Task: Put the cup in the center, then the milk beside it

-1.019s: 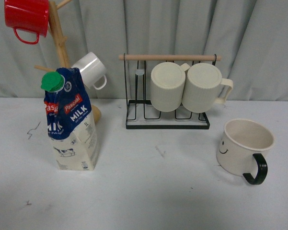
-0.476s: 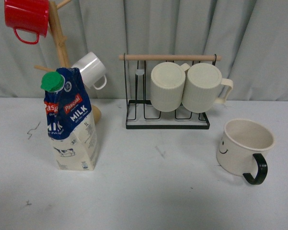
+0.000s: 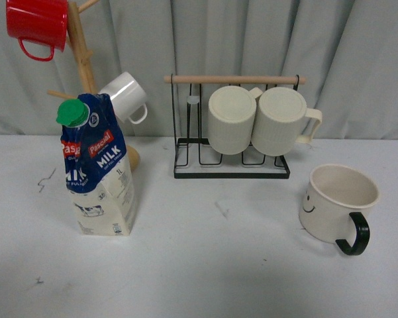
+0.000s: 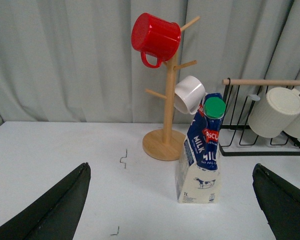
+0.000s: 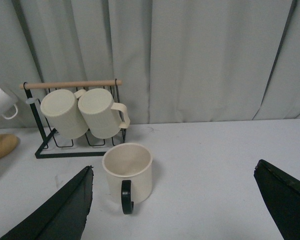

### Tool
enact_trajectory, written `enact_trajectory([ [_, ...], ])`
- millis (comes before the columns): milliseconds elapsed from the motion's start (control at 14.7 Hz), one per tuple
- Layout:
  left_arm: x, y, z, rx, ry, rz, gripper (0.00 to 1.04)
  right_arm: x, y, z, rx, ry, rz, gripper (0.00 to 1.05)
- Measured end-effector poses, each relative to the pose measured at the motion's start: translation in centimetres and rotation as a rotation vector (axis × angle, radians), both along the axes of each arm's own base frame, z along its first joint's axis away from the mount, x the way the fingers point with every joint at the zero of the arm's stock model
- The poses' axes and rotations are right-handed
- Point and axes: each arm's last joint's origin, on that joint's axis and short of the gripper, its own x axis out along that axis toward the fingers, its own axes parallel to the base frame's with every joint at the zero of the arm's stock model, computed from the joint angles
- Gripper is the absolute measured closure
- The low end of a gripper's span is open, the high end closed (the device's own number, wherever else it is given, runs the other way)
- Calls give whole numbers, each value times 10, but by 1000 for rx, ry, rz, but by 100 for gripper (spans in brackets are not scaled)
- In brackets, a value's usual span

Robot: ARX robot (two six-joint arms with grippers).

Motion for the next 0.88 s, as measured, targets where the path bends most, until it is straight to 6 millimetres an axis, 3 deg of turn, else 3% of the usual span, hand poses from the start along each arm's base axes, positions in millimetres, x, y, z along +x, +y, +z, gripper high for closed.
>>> enact_trajectory([
  [883, 0, 0, 0, 0, 0, 0, 7, 0, 0, 0, 0, 0, 0, 6],
])
